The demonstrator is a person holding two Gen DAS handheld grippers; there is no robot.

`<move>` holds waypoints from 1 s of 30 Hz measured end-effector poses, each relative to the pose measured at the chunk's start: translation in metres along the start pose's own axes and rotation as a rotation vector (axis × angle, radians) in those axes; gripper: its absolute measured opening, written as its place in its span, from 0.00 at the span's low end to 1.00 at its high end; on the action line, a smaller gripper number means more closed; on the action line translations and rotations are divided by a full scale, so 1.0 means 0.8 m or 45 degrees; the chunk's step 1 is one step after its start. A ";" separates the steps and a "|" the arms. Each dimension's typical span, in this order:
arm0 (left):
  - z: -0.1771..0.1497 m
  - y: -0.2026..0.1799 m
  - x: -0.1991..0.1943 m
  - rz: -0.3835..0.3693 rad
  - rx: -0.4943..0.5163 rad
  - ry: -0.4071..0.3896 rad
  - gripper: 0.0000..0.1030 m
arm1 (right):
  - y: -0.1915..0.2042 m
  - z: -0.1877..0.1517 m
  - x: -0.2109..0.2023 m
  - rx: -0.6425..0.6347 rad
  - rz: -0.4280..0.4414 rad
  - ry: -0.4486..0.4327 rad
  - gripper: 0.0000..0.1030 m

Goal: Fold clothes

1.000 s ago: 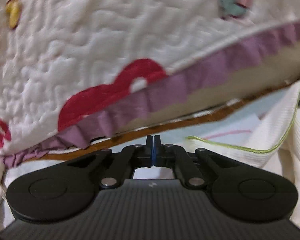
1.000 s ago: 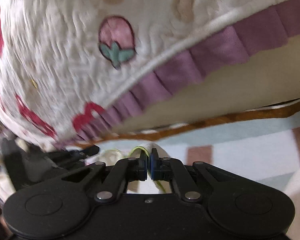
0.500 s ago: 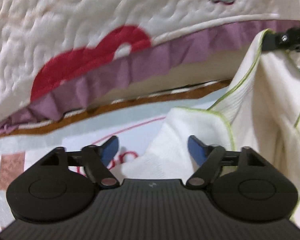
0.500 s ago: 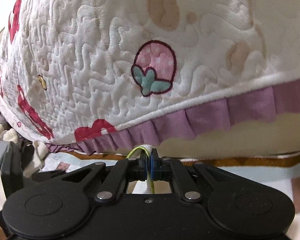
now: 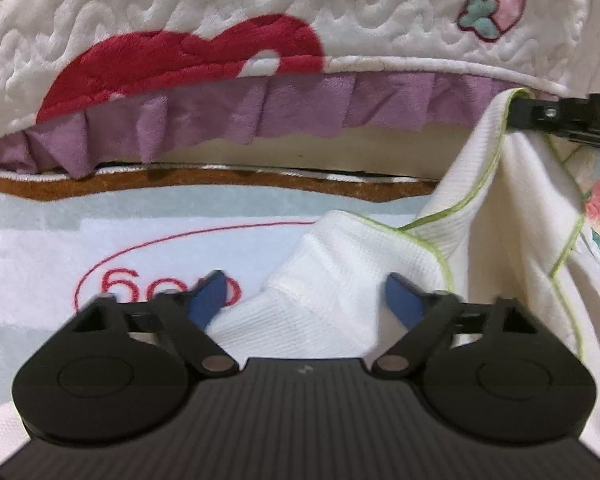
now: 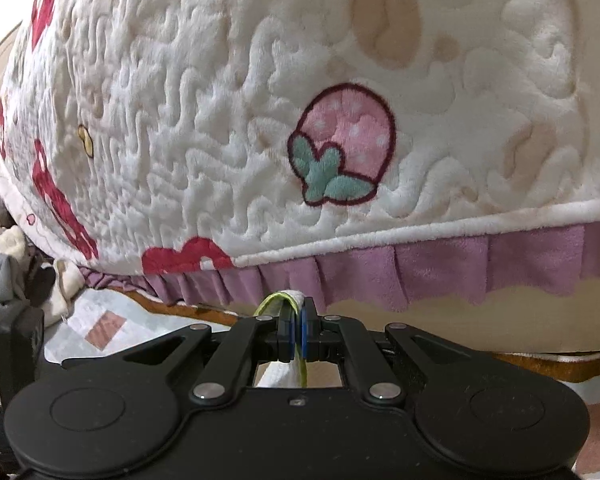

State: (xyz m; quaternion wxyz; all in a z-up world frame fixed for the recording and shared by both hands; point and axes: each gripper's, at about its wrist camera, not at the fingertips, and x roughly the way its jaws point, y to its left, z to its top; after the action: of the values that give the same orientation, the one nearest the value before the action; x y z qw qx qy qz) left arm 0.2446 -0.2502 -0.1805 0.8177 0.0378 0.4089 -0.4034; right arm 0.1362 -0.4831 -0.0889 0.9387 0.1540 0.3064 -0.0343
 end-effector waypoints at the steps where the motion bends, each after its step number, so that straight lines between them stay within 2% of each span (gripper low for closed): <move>1: -0.001 -0.007 0.001 0.018 0.046 0.015 0.28 | -0.002 -0.001 0.000 0.008 -0.001 -0.003 0.04; 2: -0.002 -0.015 -0.001 0.052 0.107 0.009 0.17 | -0.004 -0.003 -0.001 0.017 -0.002 -0.006 0.04; 3: -0.003 -0.022 -0.006 0.070 0.167 -0.010 0.10 | -0.005 -0.004 -0.001 0.025 -0.004 -0.009 0.04; 6: -0.002 -0.036 -0.026 0.162 0.274 -0.110 0.09 | -0.009 -0.006 -0.003 0.035 -0.004 -0.020 0.04; 10: 0.005 -0.023 -0.053 0.236 0.160 -0.237 0.08 | -0.012 -0.005 -0.005 0.042 0.009 -0.049 0.04; 13: 0.010 -0.013 -0.040 0.315 0.139 -0.221 0.08 | -0.011 -0.006 0.004 0.034 0.007 -0.042 0.04; 16: 0.002 -0.008 -0.029 0.352 0.130 -0.184 0.08 | -0.003 -0.012 0.025 -0.008 -0.001 -0.005 0.04; 21: 0.004 -0.002 -0.024 0.384 0.082 -0.240 0.09 | 0.013 -0.018 0.052 -0.028 0.009 0.000 0.04; 23: 0.005 0.002 -0.025 0.368 -0.013 -0.202 0.19 | 0.023 -0.024 0.070 -0.063 -0.032 0.022 0.05; 24: 0.005 0.004 -0.025 0.358 -0.061 -0.183 0.26 | 0.029 -0.028 0.082 -0.093 -0.060 0.052 0.10; 25: 0.004 0.006 -0.030 0.315 -0.110 -0.157 0.45 | 0.034 -0.032 0.095 -0.141 -0.080 0.110 0.10; 26: 0.003 0.007 -0.035 0.273 -0.157 -0.135 0.53 | 0.036 -0.036 0.102 -0.169 -0.088 0.149 0.10; 27: 0.000 0.002 -0.046 0.246 -0.165 -0.146 0.54 | 0.034 -0.036 0.098 -0.151 -0.068 0.147 0.11; 28: -0.003 -0.005 -0.054 0.239 -0.142 -0.154 0.57 | 0.031 -0.035 0.094 -0.133 -0.048 0.144 0.16; 30: -0.007 -0.022 -0.064 0.207 -0.061 -0.155 0.64 | 0.016 -0.033 0.076 -0.037 -0.004 0.096 0.38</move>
State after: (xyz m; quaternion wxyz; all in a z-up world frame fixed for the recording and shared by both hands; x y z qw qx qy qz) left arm 0.2116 -0.2278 -0.1436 0.8718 0.0268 0.3634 -0.3273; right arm 0.1727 -0.4607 -0.1410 0.9286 0.1411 0.3424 -0.0256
